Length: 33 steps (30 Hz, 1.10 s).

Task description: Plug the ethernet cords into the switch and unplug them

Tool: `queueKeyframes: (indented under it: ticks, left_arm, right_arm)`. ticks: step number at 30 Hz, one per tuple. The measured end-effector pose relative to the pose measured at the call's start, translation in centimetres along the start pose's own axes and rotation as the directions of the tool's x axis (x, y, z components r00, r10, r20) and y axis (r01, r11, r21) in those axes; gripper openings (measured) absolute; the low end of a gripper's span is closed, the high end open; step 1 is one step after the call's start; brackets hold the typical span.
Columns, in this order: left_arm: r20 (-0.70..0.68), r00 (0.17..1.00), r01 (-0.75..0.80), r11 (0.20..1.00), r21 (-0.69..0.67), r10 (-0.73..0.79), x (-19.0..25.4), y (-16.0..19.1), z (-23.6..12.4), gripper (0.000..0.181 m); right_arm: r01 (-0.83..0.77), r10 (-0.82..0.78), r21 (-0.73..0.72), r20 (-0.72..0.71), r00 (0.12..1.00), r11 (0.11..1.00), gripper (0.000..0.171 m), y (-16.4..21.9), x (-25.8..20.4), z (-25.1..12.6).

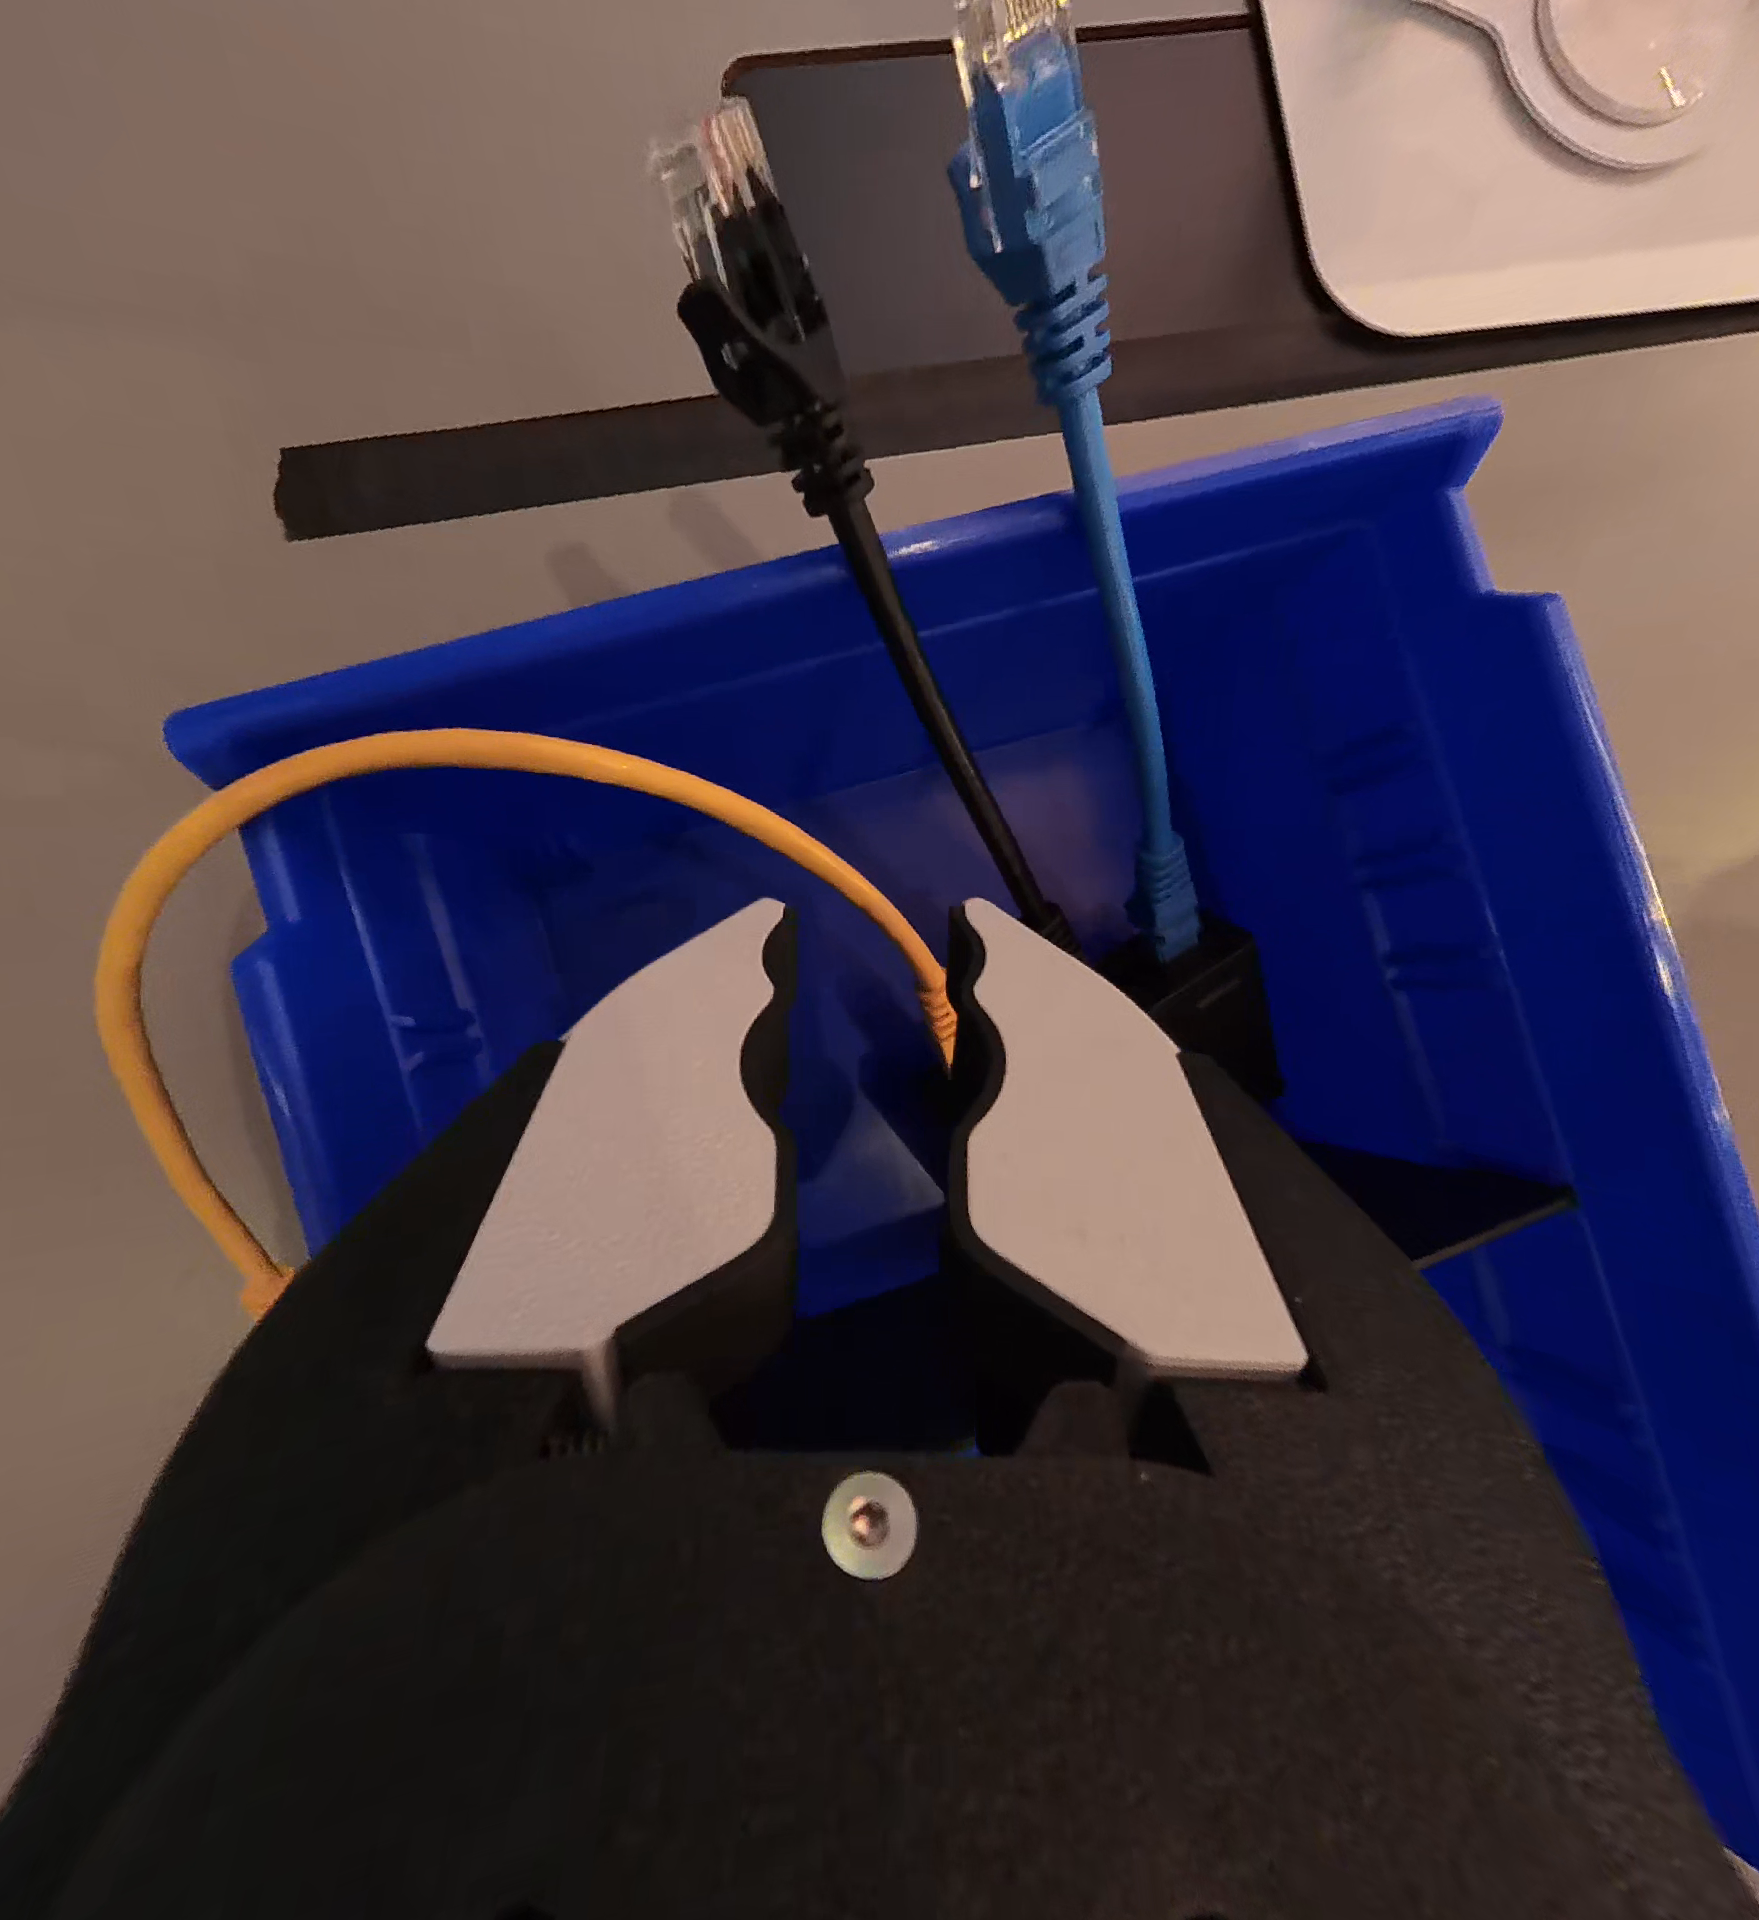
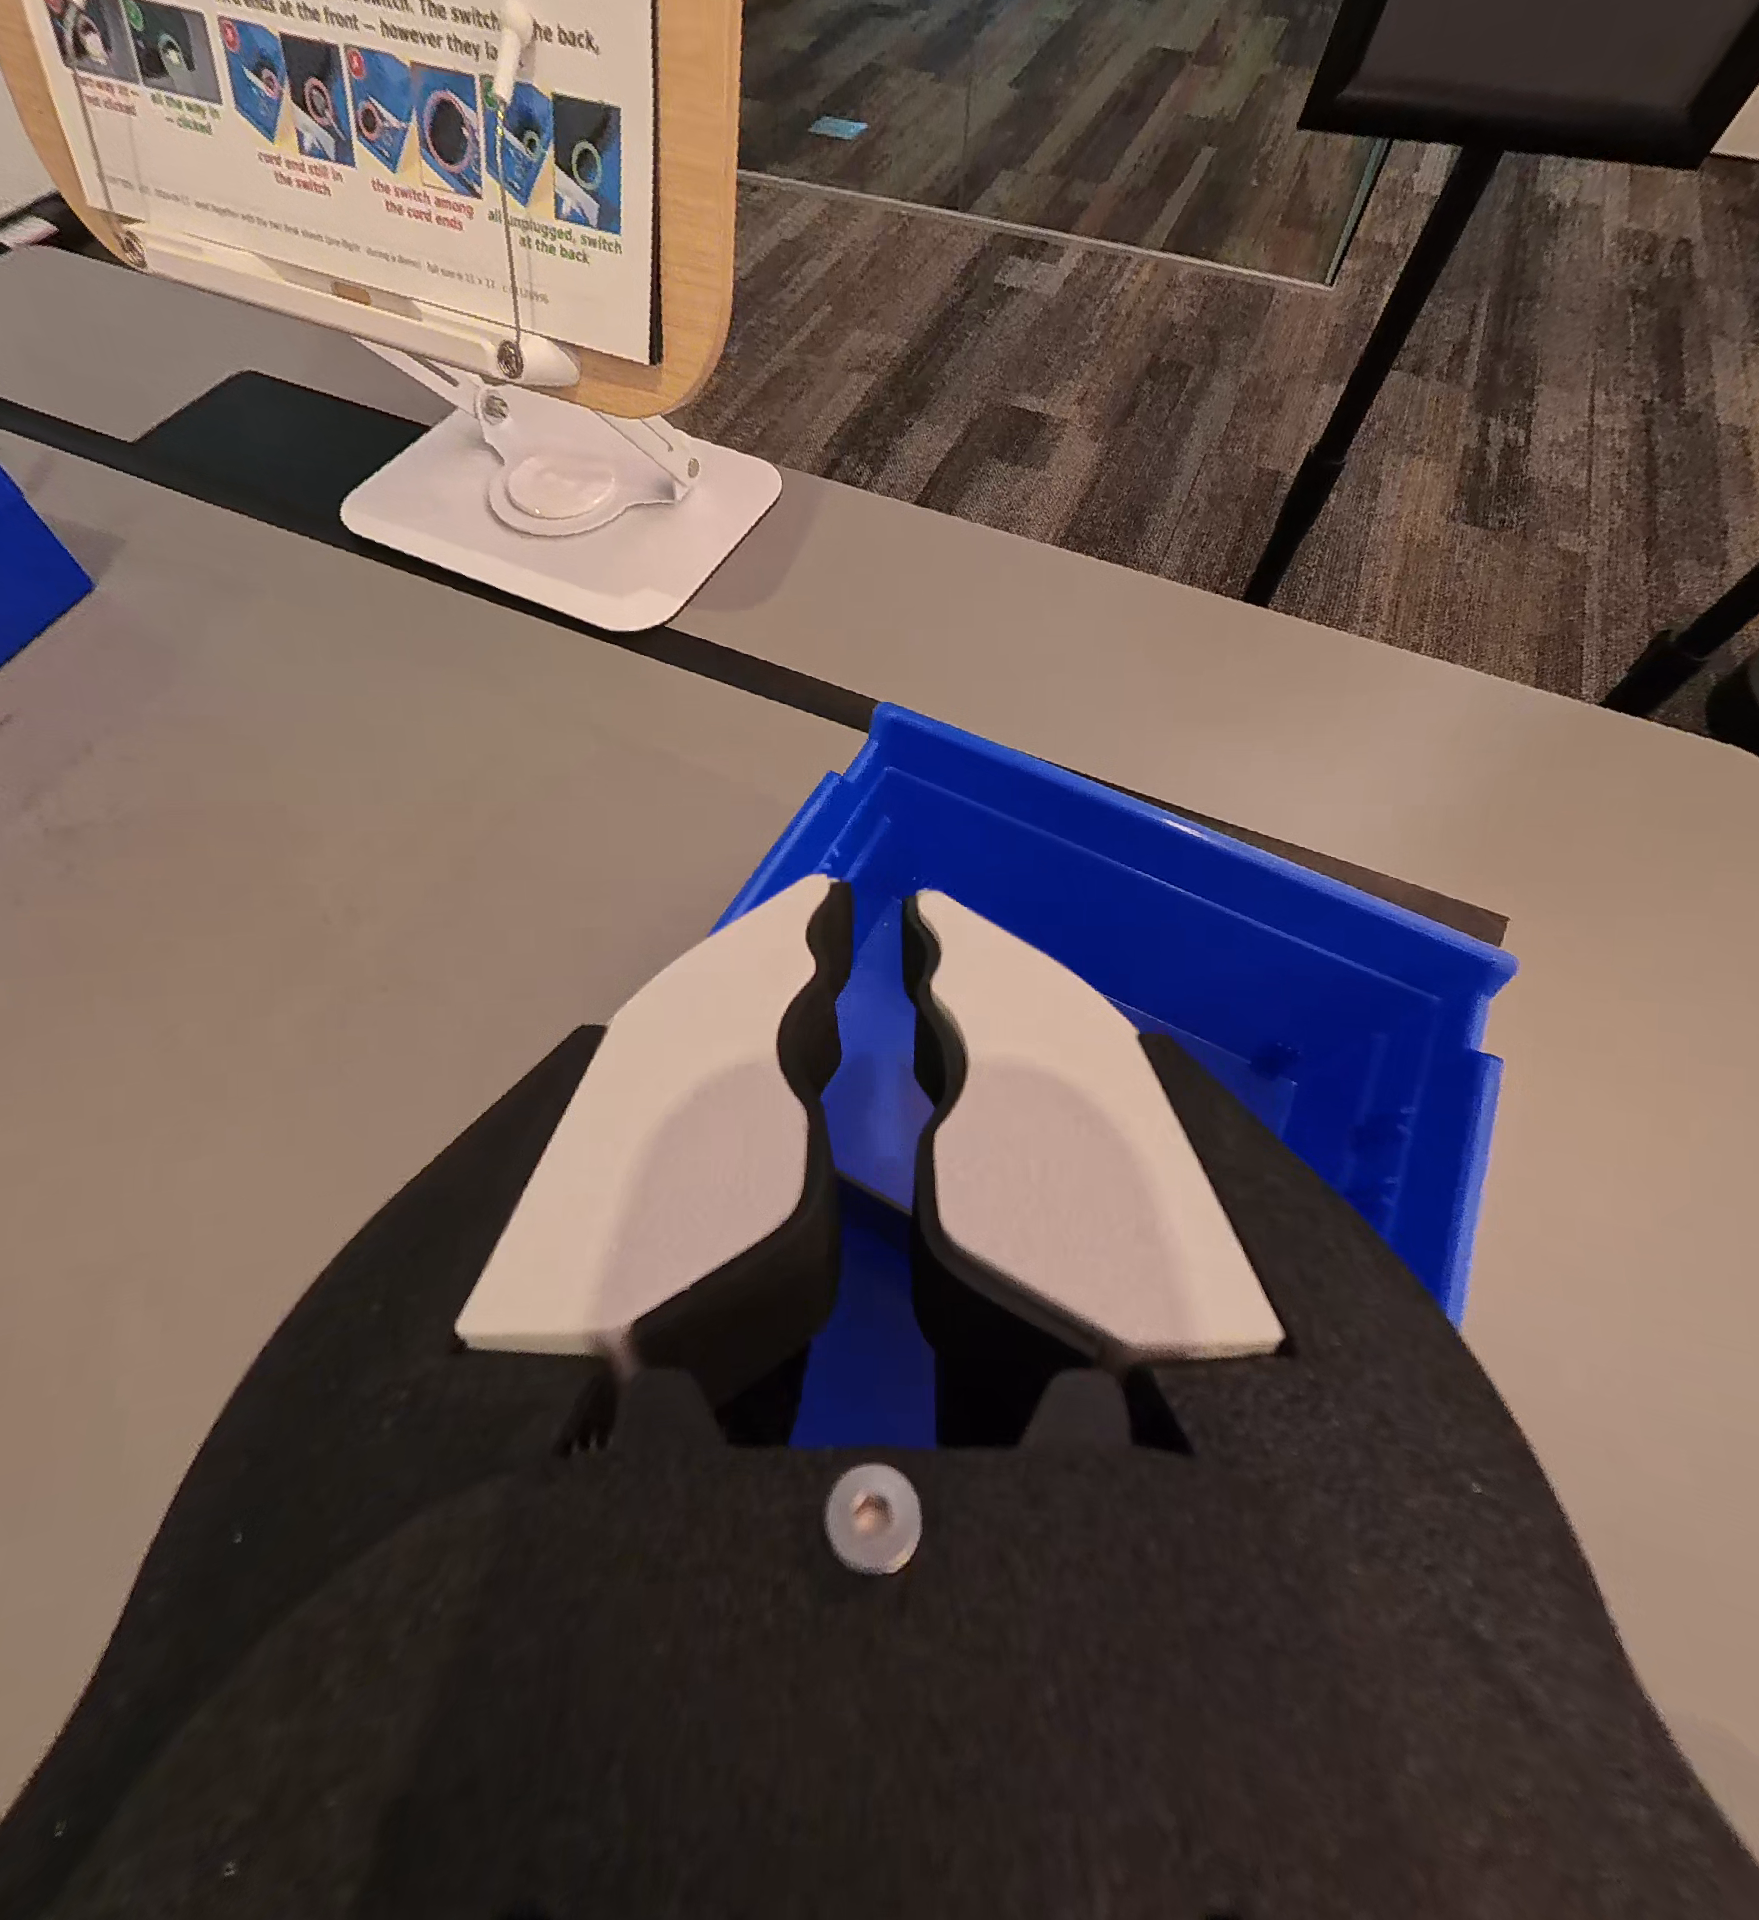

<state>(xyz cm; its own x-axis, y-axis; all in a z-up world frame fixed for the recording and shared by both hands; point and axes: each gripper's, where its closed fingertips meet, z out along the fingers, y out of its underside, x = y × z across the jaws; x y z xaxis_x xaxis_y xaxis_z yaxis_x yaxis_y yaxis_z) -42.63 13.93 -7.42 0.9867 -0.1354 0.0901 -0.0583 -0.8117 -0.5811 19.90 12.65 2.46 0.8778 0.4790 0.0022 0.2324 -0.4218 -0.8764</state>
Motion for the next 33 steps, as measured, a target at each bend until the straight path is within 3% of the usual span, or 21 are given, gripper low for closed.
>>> queueKeyframes:
  ticks: [11, 15, 22, 33]
  left_arm:
    - [-0.111, 0.993, 0.028, 0.999, 0.028, -0.025, 0.9, -0.4, 0.4, 0.032]
    - [-0.103, 0.994, 0.044, 0.999, 0.028, -0.041, 0.6, -0.4, 0.5, 0.030]
    - [0.044, 0.997, 0.060, 0.998, -0.027, -0.059, -1.2, 0.5, 0.8, 0.033]
    - [0.025, 0.993, 0.119, 0.984, -0.130, -0.117, 0.0, 2.1, 3.5, 0.027]
  right_arm:
    - [0.002, -0.002, 0.008, 0.008, 1.000, 1.000, 0.008, -0.1, -0.1, -0.2]
    - [0.003, -0.003, 0.010, 0.010, 1.000, 1.000, 0.008, -0.1, -0.1, -0.3]
    - [0.015, -0.015, 0.000, 0.013, 1.000, 1.000, 0.008, 0.0, -0.2, -0.1]
    - [0.011, -0.011, -0.017, 0.005, 1.000, 1.000, 0.009, 0.4, 0.2, 0.2]
